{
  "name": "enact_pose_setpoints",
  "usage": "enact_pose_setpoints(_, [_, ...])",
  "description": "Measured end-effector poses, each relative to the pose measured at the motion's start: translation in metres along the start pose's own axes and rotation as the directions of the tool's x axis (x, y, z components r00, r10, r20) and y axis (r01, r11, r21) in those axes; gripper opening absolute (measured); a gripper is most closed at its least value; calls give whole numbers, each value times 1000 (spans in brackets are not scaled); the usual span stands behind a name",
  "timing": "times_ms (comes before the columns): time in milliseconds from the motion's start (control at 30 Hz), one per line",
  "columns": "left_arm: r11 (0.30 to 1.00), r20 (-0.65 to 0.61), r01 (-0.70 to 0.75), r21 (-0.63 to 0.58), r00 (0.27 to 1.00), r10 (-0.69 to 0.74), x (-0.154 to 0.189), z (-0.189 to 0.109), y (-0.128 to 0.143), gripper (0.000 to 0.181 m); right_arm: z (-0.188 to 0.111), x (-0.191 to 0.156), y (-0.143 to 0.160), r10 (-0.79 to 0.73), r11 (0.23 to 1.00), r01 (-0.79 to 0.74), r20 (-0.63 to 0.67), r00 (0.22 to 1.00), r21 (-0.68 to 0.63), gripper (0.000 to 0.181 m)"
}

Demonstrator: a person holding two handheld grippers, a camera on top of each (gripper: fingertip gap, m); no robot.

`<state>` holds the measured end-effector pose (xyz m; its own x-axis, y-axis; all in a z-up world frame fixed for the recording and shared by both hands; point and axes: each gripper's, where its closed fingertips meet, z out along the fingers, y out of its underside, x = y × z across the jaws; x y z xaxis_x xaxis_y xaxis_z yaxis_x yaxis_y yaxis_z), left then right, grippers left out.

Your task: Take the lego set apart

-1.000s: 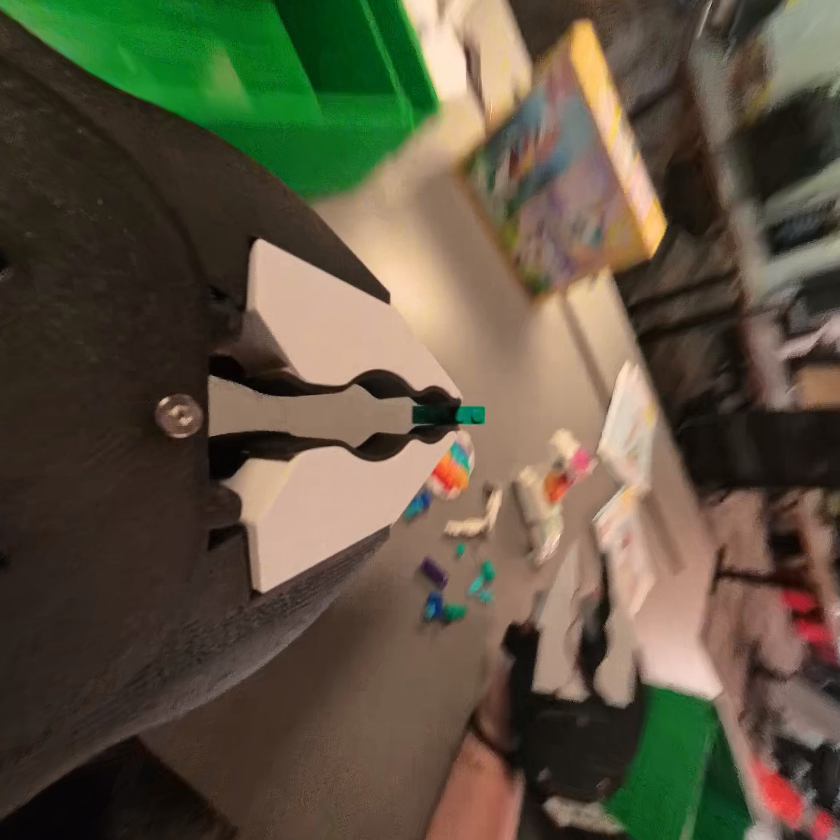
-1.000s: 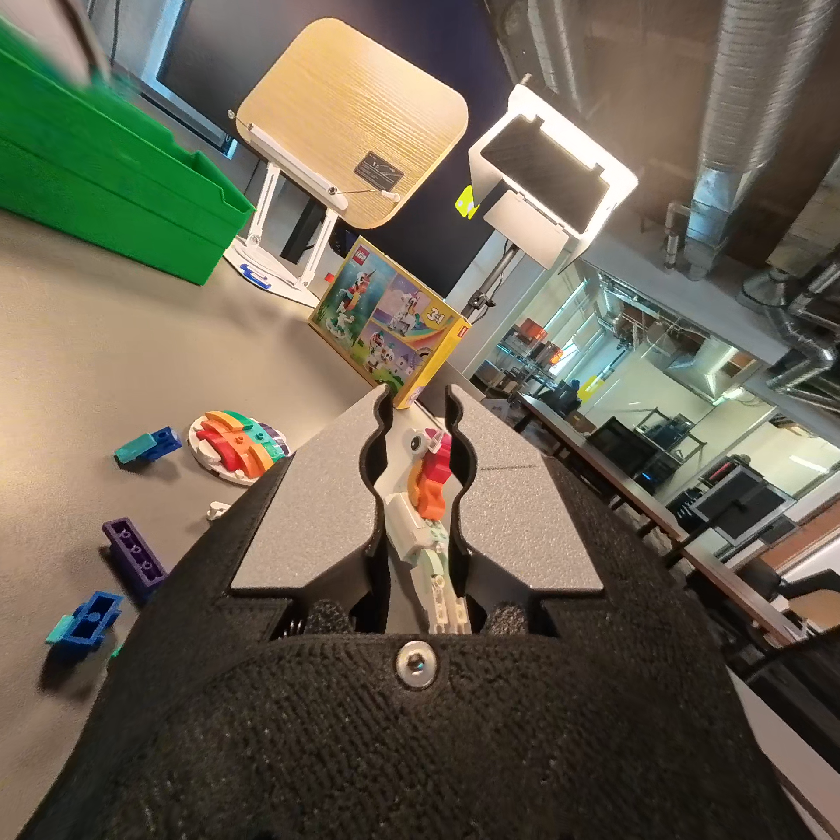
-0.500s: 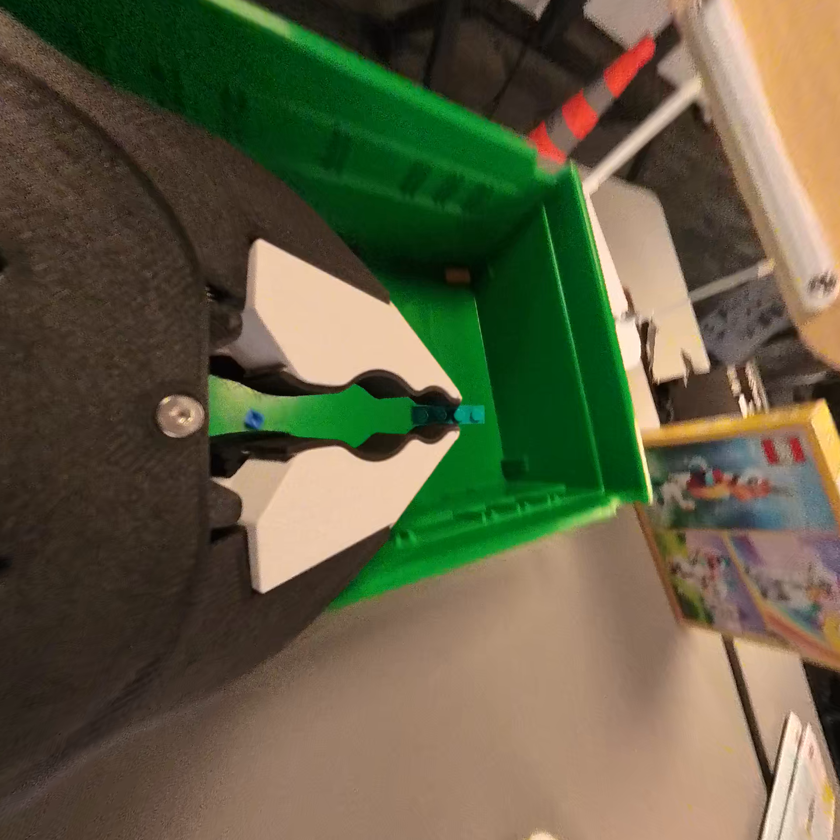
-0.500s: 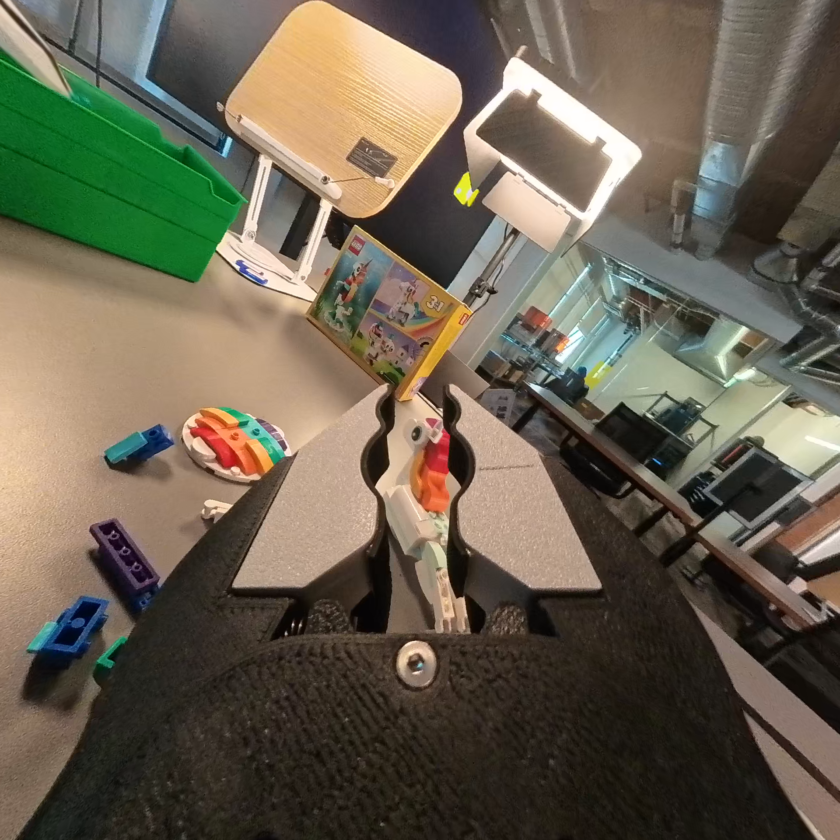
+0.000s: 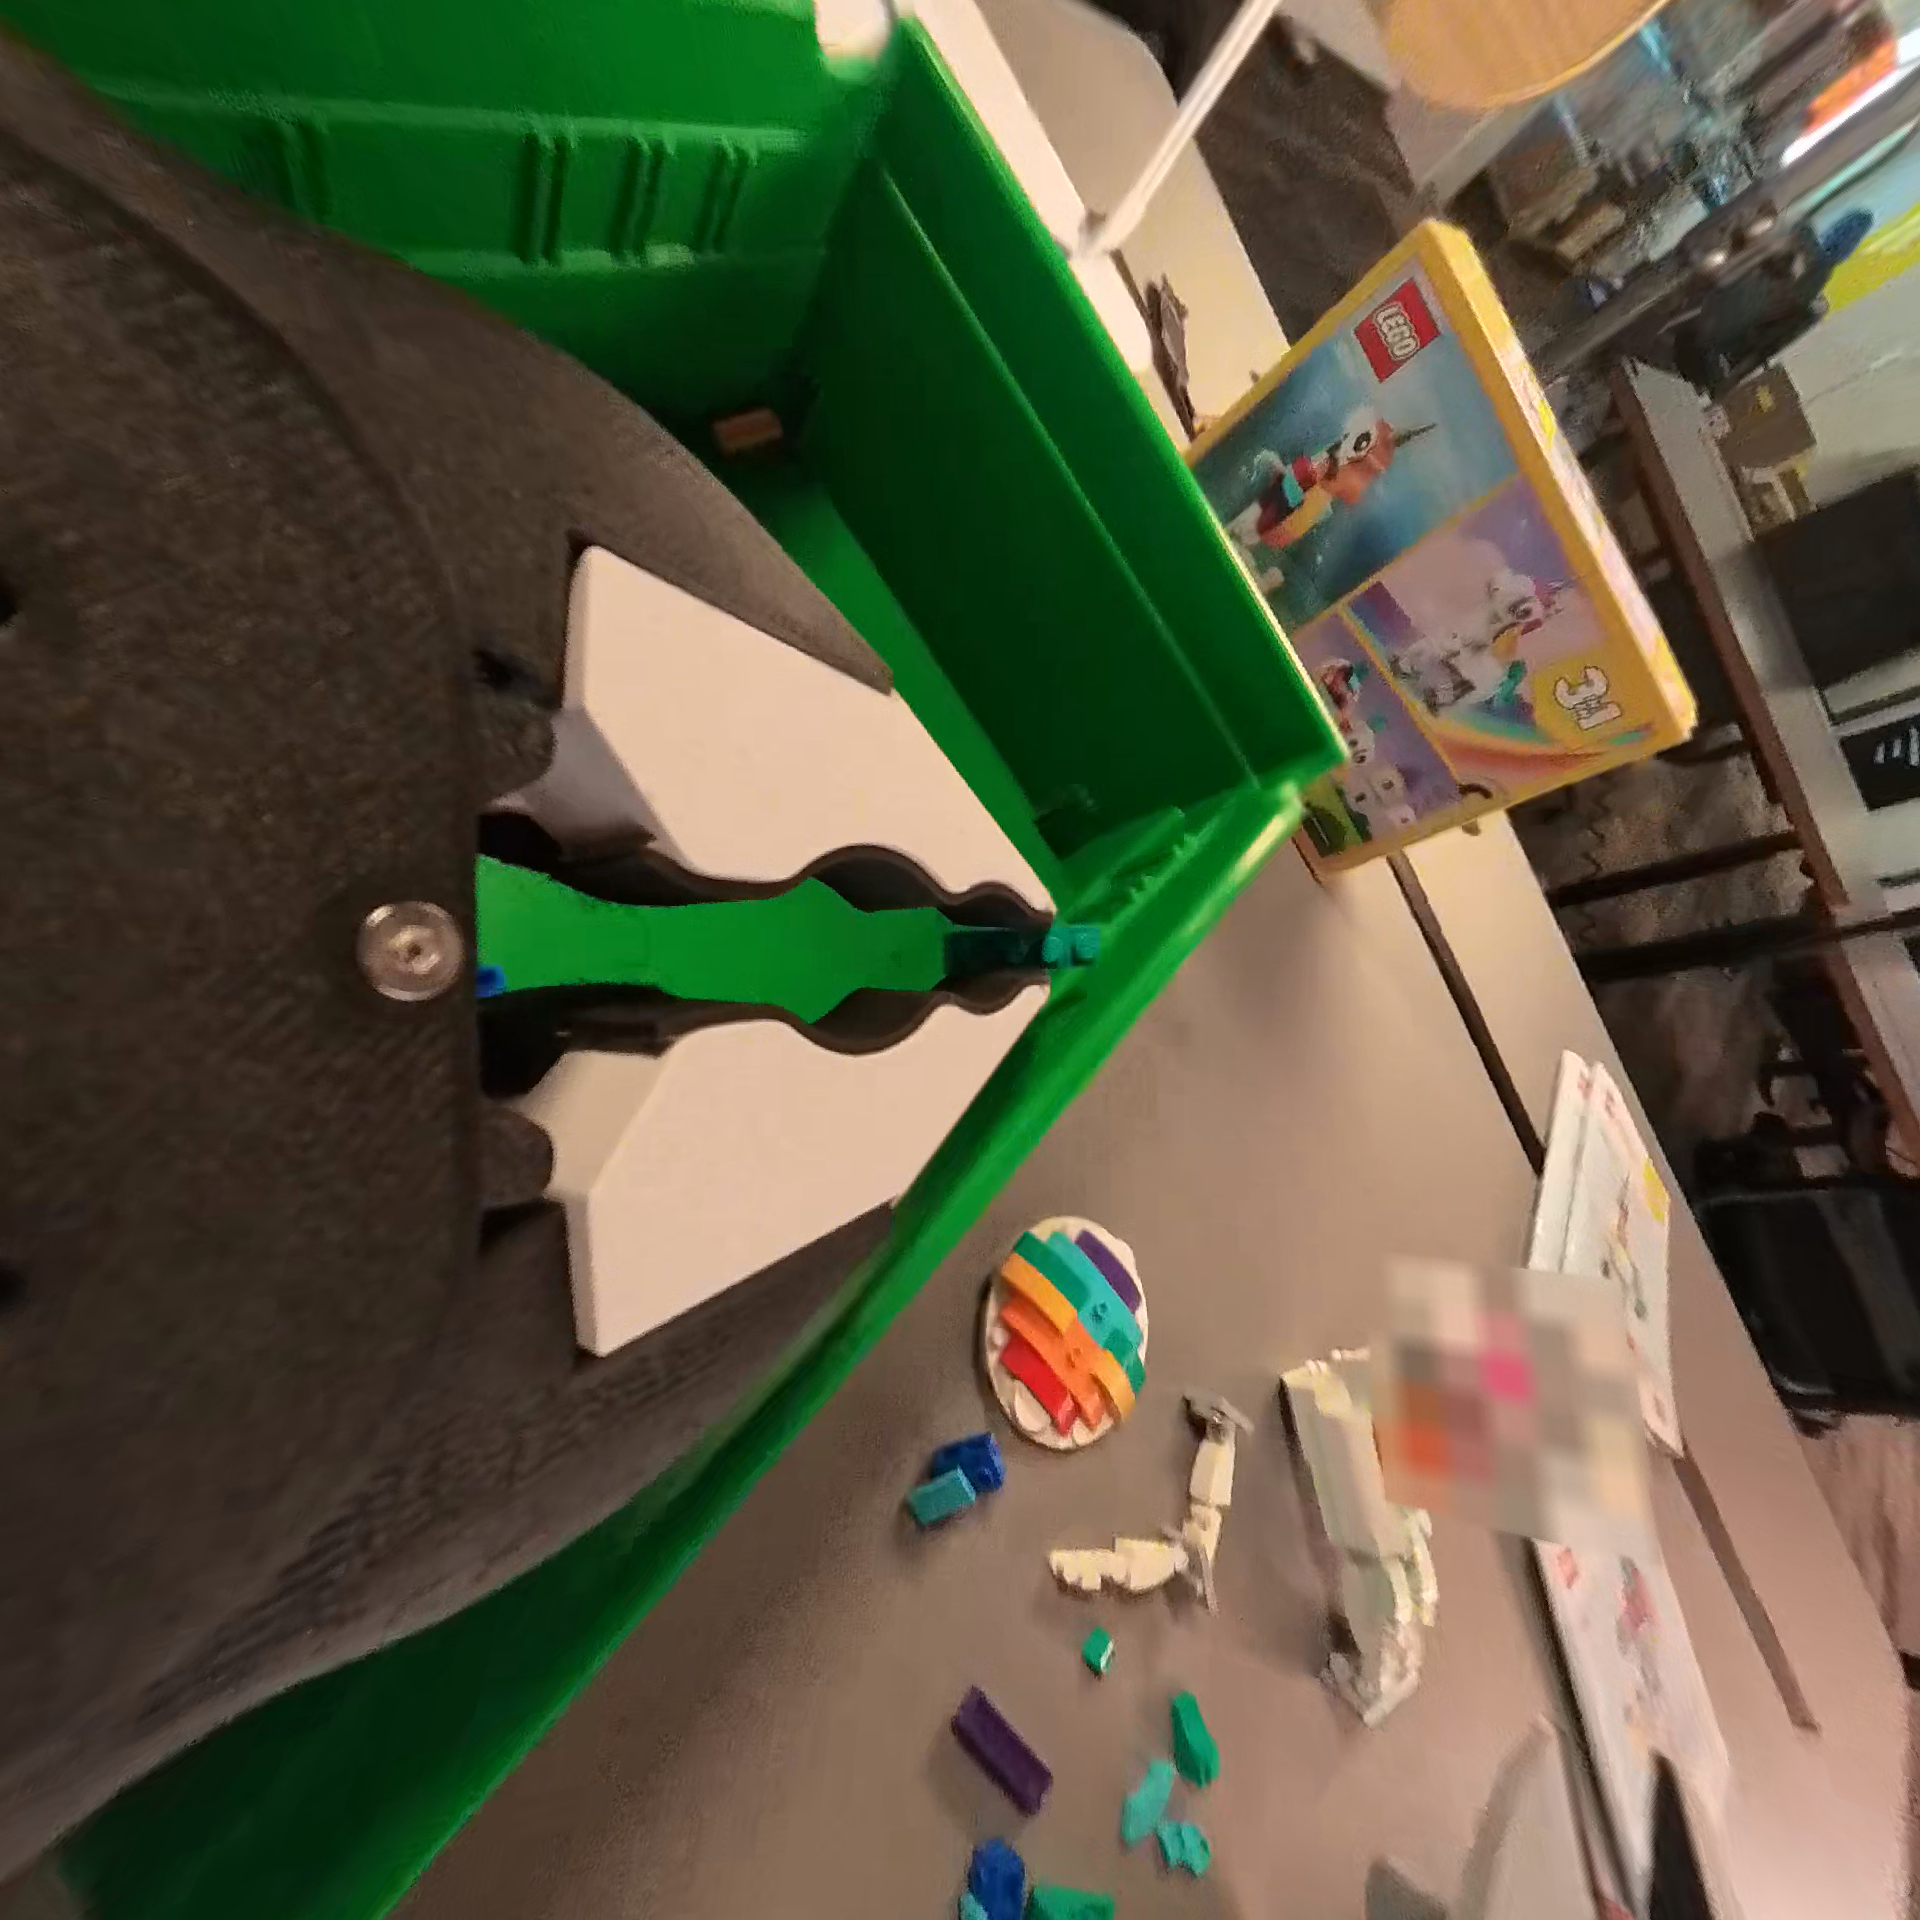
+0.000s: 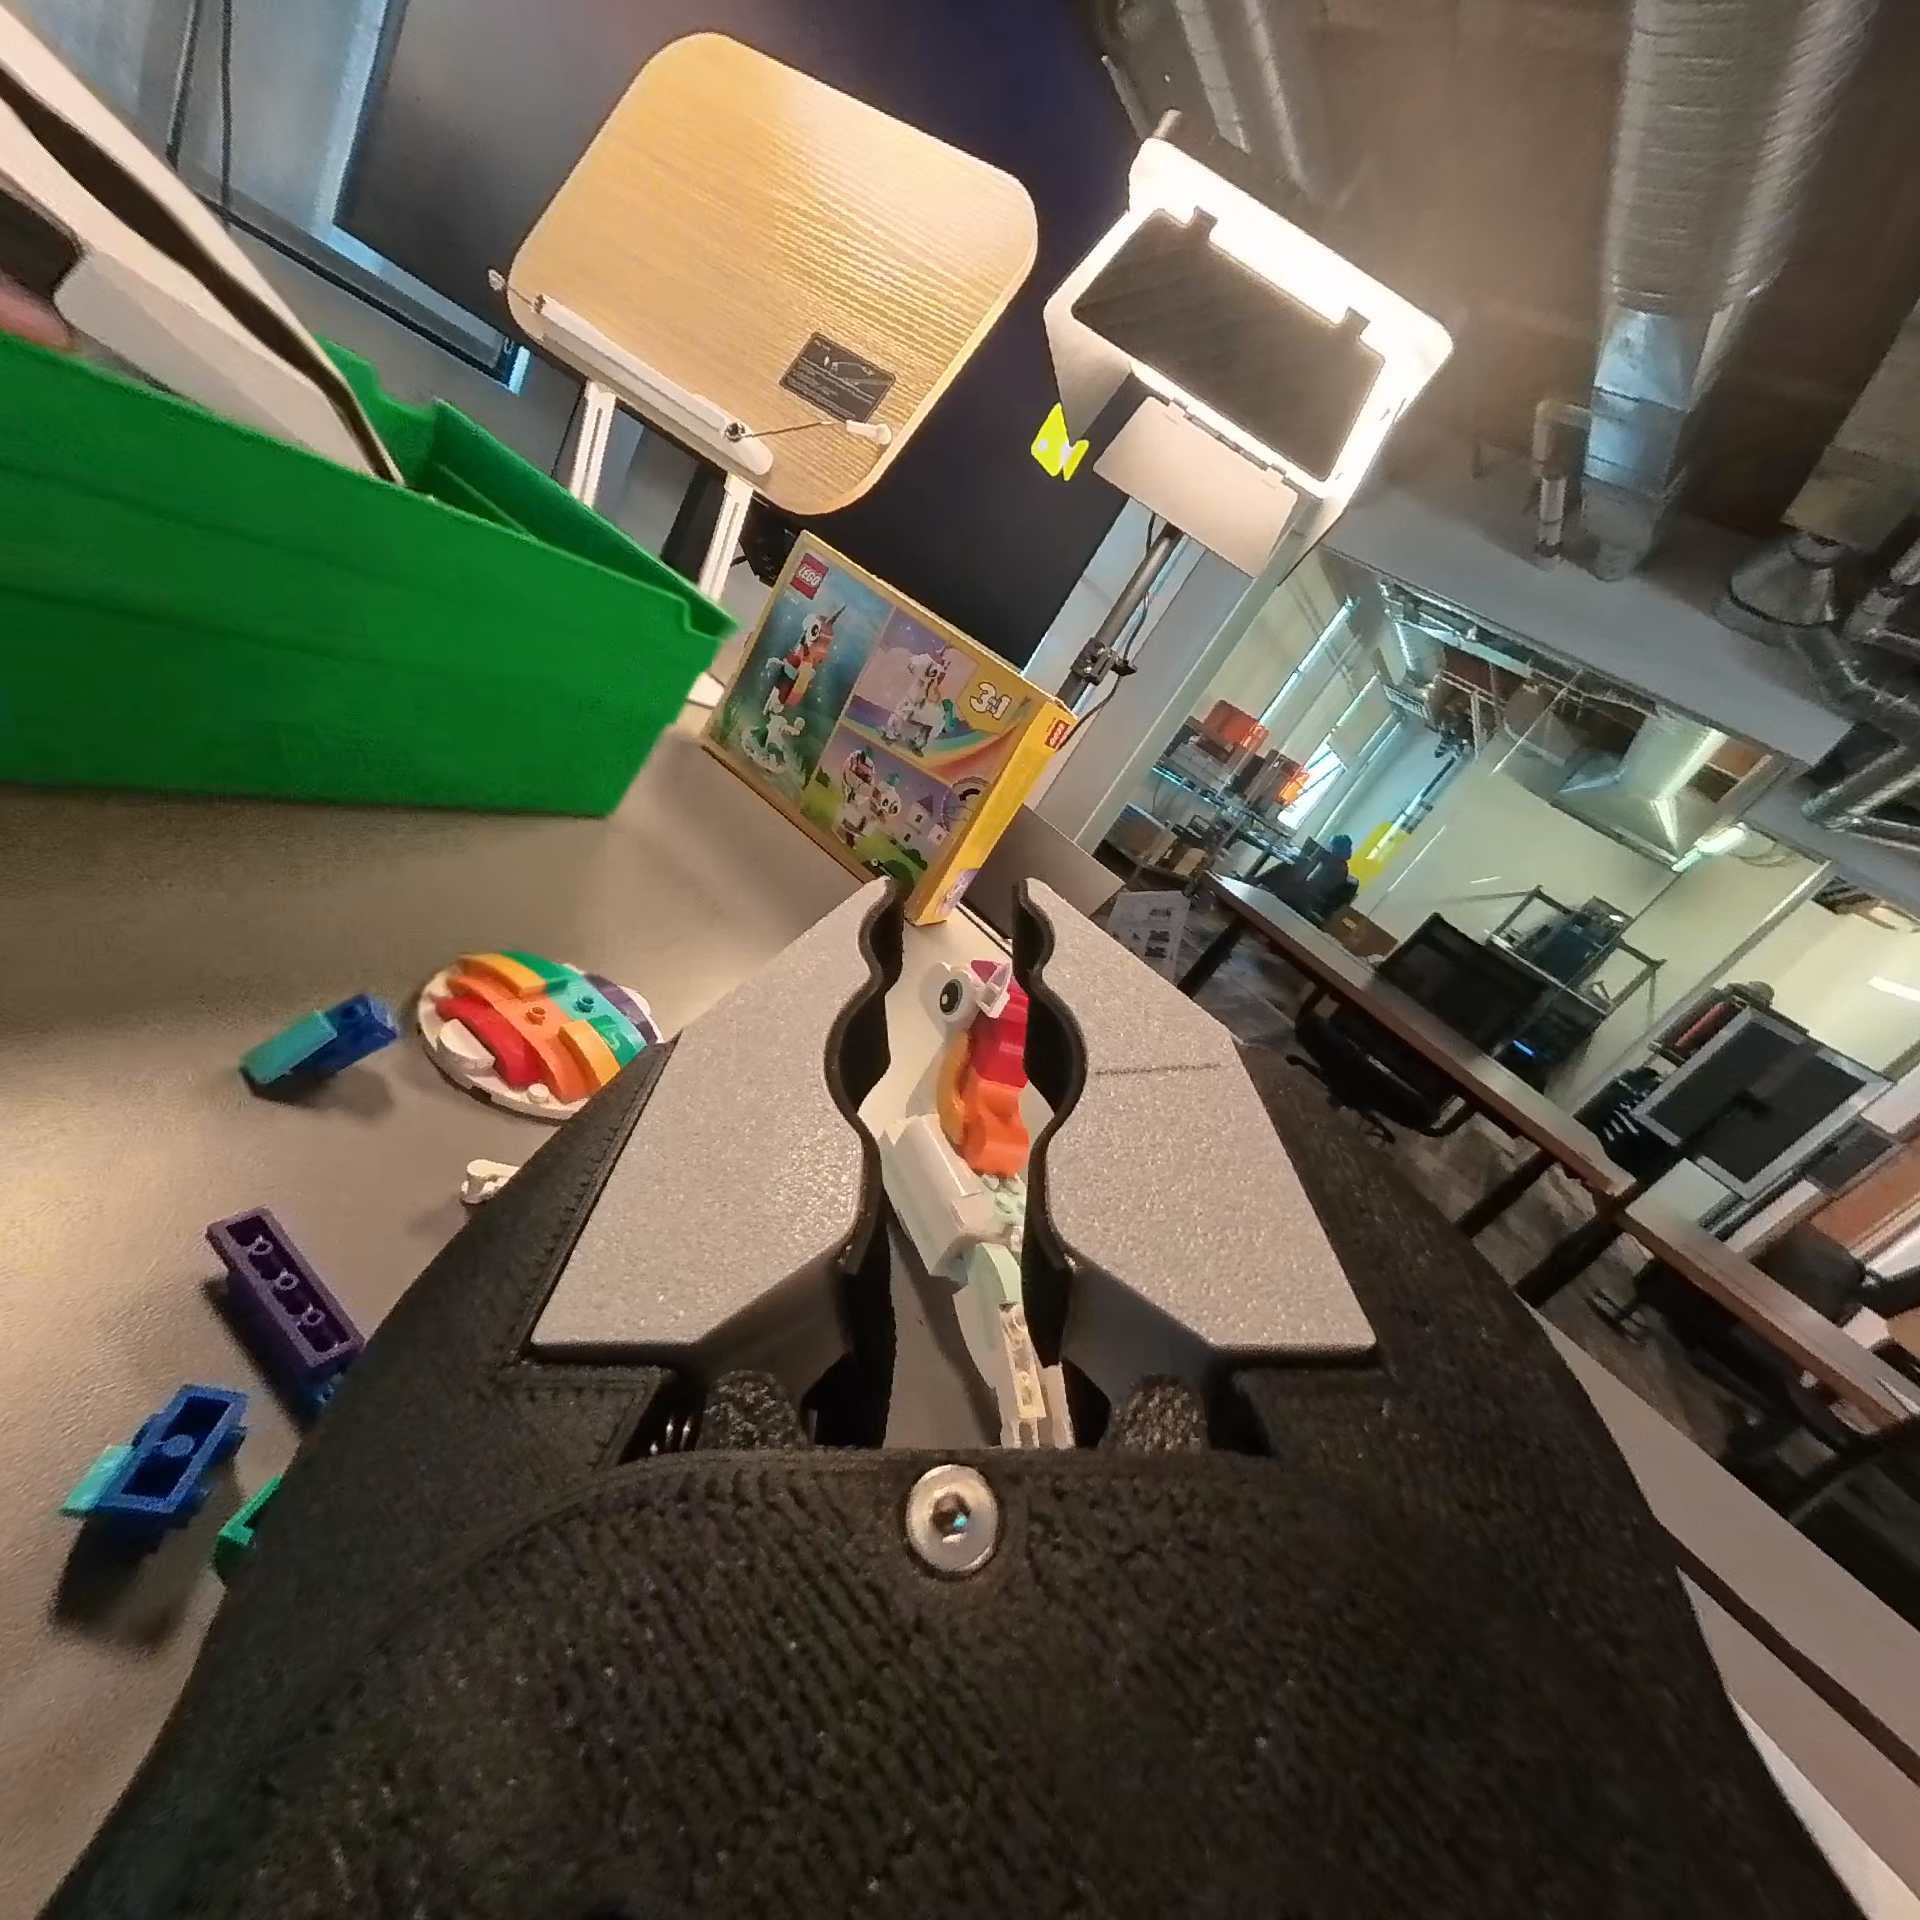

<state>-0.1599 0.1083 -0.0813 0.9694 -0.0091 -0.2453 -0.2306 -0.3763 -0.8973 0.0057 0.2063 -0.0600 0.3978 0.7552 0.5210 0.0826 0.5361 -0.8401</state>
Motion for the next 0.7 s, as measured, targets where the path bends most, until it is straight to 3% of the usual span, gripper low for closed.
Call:
enact_pose_setpoints(100, [994,85,-9,-111,996,18,-11,5,10,7,-1,3,0,12,1000,-12,-10,1000,2,19])
enact_pose_setpoints(200, [952,23,131,-277,991,-130,-17,15,37,7,-1,5,0,29,1000,-29,-11,1000,5,19])
enact_pose_setpoints(300, [862,-22,208,-461,969,-246,-13,19,69,8,0,3,1,27,1000,-27,-5,1000,1,19])
enact_pose_setpoints(433, [791,-13,229,-567,958,-287,-10,21,94,27,0,2,1,19,1000,-19,-1,1000,0,19])
enact_pose_setpoints(500, [811,-4,240,-534,958,-286,-12,21,90,37,-1,4,1,22,1000,-22,-7,1000,0,19])
enact_pose_setpoints(567, [879,29,236,-413,969,-247,-20,14,67,47,-2,9,0,29,1000,-29,-25,999,6,19])
enact_pose_setpoints(700, [994,91,101,-33,991,-98,-13,-40,-24,48,-6,25,-1,47,999,-46,-83,995,16,19])
